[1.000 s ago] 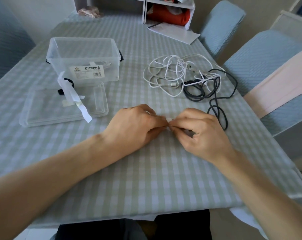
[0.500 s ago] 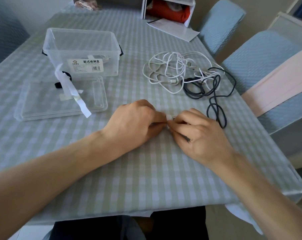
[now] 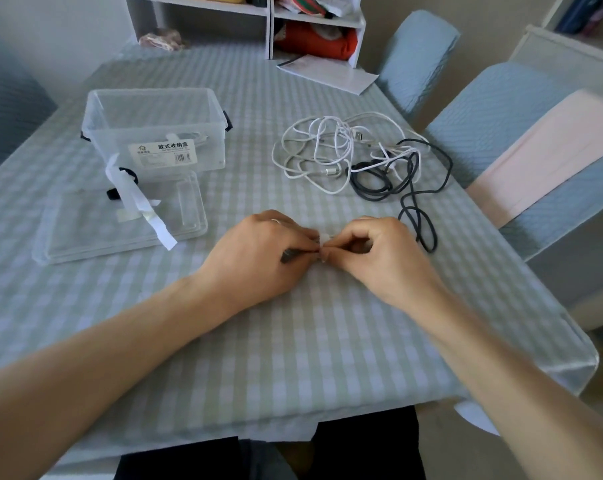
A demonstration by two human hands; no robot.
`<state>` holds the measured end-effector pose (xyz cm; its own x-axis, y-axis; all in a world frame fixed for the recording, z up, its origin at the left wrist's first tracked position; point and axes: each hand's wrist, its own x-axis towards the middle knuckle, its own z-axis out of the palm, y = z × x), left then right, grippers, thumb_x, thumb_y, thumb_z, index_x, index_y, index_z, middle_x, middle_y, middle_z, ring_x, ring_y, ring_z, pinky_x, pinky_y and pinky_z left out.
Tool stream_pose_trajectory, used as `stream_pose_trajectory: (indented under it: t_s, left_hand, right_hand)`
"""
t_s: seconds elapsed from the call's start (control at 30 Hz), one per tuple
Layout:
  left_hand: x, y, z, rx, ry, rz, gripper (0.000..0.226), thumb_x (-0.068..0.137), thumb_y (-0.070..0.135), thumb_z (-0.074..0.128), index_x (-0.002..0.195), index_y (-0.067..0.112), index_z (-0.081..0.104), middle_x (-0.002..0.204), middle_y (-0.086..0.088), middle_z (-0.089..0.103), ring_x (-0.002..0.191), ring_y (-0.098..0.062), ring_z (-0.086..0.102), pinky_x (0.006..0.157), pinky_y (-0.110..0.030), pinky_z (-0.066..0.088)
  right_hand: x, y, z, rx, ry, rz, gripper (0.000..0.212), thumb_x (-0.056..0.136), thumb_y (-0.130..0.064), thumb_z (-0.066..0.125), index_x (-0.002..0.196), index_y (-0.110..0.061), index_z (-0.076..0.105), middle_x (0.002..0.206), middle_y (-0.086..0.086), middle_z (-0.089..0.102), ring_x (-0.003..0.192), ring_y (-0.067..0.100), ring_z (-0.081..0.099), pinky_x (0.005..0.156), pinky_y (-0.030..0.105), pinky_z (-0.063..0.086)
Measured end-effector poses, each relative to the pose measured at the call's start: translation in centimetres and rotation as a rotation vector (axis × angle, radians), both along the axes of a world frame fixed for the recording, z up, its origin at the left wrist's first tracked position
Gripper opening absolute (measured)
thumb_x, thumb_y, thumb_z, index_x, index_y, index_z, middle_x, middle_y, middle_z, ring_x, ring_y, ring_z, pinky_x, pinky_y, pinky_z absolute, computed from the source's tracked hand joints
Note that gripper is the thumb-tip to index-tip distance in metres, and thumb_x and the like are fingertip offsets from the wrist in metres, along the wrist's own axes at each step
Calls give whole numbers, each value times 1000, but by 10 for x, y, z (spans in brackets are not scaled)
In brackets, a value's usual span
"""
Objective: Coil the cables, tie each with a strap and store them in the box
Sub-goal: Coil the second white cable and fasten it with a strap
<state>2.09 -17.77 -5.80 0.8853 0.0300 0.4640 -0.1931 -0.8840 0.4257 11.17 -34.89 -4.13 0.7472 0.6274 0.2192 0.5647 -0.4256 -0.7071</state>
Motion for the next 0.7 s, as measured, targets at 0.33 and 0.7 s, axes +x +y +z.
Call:
stream_pose_trajectory:
  t_s: [0.33, 0.7]
  left_hand:
    - [6, 12, 0, 4, 175, 37, 44, 82, 53, 60, 108, 19, 68, 107, 5, 68, 100, -20, 62, 93, -31, 44]
    - [-6, 5, 13, -351, -106, 82, 34, 76, 15, 85, 105, 14, 67, 88, 11, 70, 83, -2, 68, 75, -13, 53]
  right_hand:
    - [-6, -3, -9, 69, -71, -26, 20, 73, -22, 87, 83, -17, 70, 77, -11, 66, 70, 3, 61, 64, 8, 41]
    - [-8, 13, 2, 190, 98, -96, 9, 80, -32, 80, 83, -24, 78, 79, -10, 71, 69, 4, 64, 65, 13, 42]
